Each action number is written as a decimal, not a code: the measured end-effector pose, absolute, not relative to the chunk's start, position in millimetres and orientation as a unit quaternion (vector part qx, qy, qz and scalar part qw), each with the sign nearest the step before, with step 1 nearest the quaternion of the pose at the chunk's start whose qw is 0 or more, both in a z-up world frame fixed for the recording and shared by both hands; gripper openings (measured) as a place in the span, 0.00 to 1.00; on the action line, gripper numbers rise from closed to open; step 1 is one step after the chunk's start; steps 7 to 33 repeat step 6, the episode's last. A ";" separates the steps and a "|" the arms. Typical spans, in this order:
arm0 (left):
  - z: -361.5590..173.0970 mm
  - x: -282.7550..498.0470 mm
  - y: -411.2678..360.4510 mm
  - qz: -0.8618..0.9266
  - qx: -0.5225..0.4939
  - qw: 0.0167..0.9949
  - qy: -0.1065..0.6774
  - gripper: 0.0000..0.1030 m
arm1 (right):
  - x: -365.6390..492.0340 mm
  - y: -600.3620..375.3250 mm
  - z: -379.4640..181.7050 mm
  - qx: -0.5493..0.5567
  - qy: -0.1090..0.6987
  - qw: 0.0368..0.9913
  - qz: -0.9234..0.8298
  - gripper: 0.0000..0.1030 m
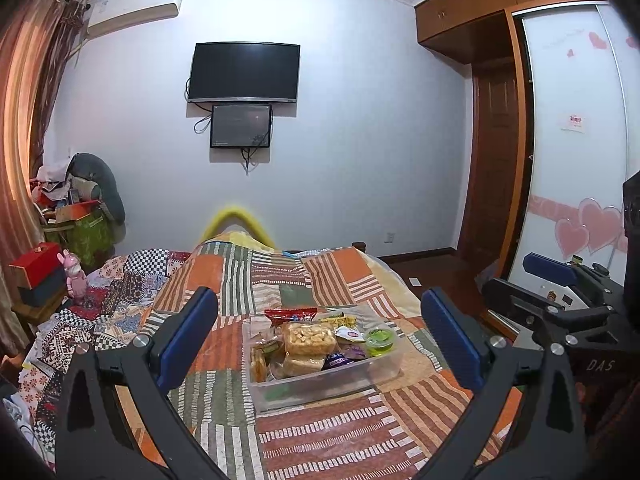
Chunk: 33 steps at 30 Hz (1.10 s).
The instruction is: Organize snacks
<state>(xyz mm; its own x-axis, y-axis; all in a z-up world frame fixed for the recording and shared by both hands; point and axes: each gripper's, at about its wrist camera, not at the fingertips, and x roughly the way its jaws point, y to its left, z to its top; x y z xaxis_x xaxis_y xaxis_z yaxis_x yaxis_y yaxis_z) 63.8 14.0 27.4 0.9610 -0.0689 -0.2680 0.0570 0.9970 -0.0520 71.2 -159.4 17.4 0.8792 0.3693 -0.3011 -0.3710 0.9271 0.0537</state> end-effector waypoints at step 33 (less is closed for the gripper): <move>24.4 66.8 14.5 -0.035 -0.023 0.989 0.142 1.00 | 72.5 -158.4 15.4 -0.001 0.159 0.969 0.191 1.00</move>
